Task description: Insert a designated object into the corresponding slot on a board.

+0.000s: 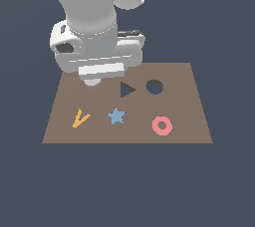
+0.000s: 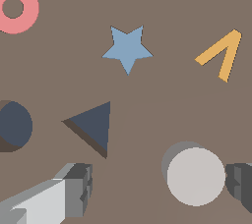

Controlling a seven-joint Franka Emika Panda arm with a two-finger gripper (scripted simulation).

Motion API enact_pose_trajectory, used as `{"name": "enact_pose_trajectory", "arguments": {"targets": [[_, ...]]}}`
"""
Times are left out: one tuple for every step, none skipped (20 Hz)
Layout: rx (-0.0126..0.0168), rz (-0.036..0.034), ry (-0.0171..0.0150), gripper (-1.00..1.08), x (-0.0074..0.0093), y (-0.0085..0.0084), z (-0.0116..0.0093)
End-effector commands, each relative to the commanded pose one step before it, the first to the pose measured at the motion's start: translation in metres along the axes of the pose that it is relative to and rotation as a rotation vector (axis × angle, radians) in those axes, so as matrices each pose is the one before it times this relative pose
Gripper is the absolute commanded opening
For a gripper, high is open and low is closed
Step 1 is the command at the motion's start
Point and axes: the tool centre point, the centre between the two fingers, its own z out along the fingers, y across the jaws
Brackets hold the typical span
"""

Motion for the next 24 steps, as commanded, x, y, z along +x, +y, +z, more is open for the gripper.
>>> {"name": "enact_pose_trajectory", "arguments": {"targets": [[0.00137, -0.03551, 0.00111, 1.00, -0.01002, 0.01165, 0.01227], [0.00054, -0.01339, 0.00054, 1.00, -0.00355, 0.00424, 0.00452], [0.00051, -0.01254, 0.00051, 1.00, -0.00331, 0.00398, 0.00424], [0.00048, -0.01167, 0.00046, 1.00, -0.00305, 0.00376, 0.00397], [0.00045, -0.01086, 0.00042, 1.00, -0.00278, 0.00352, 0.00370], [0.00041, -0.01003, 0.00038, 1.00, -0.00252, 0.00330, 0.00344], [0.00038, -0.00925, 0.00035, 1.00, -0.00229, 0.00306, 0.00318], [0.00035, -0.00844, 0.00032, 1.00, -0.00209, 0.00283, 0.00292], [0.00032, -0.00768, 0.00029, 1.00, -0.00189, 0.00256, 0.00265], [0.00029, -0.00689, 0.00026, 1.00, -0.00169, 0.00229, 0.00238], [0.00026, -0.00605, 0.00023, 1.00, -0.00149, 0.00205, 0.00210], [0.00022, -0.00525, 0.00020, 1.00, -0.00128, 0.00179, 0.00183], [0.00019, -0.00447, 0.00017, 1.00, -0.00107, 0.00152, 0.00155], [0.00015, -0.00365, 0.00013, 1.00, -0.00086, 0.00127, 0.00128], [0.00011, -0.00284, 0.00009, 1.00, -0.00064, 0.00101, 0.00100], [0.00008, -0.00207, 0.00006, 1.00, -0.00041, 0.00075, 0.00072], [0.00003, -0.00120, 0.00002, 1.00, -0.00021, 0.00053, 0.00045], [0.00000, 0.00000, 0.00000, 1.00, -0.00009, 0.00048, 0.00016], [0.00000, 0.00000, 0.00000, 1.00, 0.00034, -0.00018, -0.00013], [-0.00012, 0.00095, -0.00017, 1.00, 0.00051, -0.00034, -0.00035], [-0.00008, 0.00119, -0.00010, 1.00, 0.00035, -0.00021, -0.00035], [0.00000, 0.00000, 0.00000, 1.00, 0.00023, -0.00029, -0.00014], [0.00000, 0.00000, 0.00000, 1.00, -0.00057, 0.00033, 0.00017], [0.00000, 0.00000, 0.00000, 1.00, 0.00001, 0.00000, 0.00033]]}}
